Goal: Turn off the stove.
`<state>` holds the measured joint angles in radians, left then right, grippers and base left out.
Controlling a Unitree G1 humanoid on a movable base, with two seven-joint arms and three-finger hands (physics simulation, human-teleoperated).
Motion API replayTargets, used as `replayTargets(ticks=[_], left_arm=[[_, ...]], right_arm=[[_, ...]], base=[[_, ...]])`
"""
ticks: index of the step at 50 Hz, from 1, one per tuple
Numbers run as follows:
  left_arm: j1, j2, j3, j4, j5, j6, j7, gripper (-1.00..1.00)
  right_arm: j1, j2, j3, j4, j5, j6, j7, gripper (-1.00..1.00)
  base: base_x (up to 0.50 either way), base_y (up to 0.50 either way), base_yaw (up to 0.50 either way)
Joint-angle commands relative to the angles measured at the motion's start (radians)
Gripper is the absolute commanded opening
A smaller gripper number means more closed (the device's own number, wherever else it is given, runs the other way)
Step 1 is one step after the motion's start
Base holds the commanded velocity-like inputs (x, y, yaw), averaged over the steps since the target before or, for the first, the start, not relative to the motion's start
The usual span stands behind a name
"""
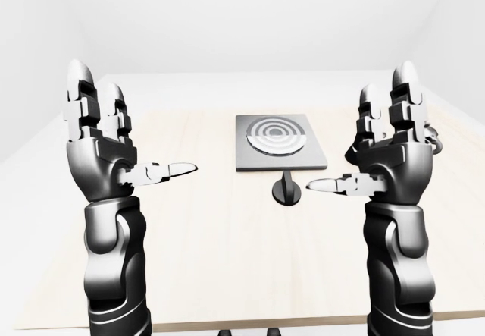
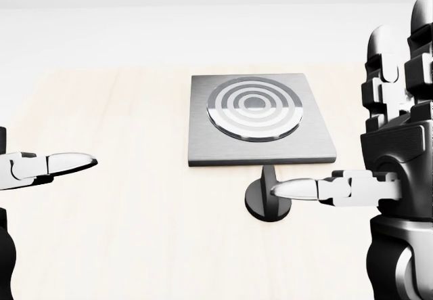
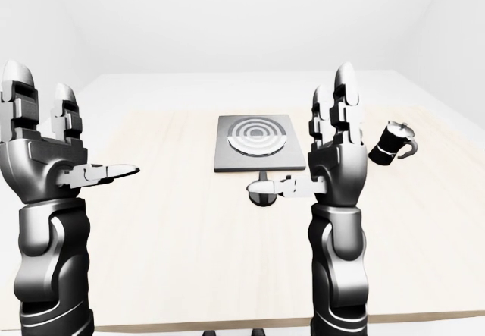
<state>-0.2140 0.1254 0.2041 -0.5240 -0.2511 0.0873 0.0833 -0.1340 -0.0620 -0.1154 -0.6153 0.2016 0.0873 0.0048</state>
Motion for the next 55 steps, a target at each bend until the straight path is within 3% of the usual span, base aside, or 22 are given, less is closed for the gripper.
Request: replayTargets(ticks=[1,8,30,55], left_arm=[[0.000,0.000,0.000,0.001,0.001,0.000,0.000,1.00],[0.001,0.002,-0.003,0.007,0.010,0.000,-0.003,1.00],[-0.002,0.002,0.000,0.002,0.009,0.000,-0.002,1.00],[-0.001,0.006,0.007,0.004,0.007,0.000,-0.002,1.00]], right_arm=[[-0.007,0.002,0.006,0.059,-0.057,0.000,-0.066,1.00],[0.019,0.010,0.019,0.098,-0.105,0.000,-0.056,1.00],[0.138,0.042,0.052,0.228,-0.066,0.000,0.022,1.00],[0.185,0.045,0.050,0.382,-0.067,0.000,0.072,1.00]], base=[[0.00,0.00,0.00],[0.00,0.00,0.00],[0.00,0.00,0.00],[0.00,0.00,0.00]])
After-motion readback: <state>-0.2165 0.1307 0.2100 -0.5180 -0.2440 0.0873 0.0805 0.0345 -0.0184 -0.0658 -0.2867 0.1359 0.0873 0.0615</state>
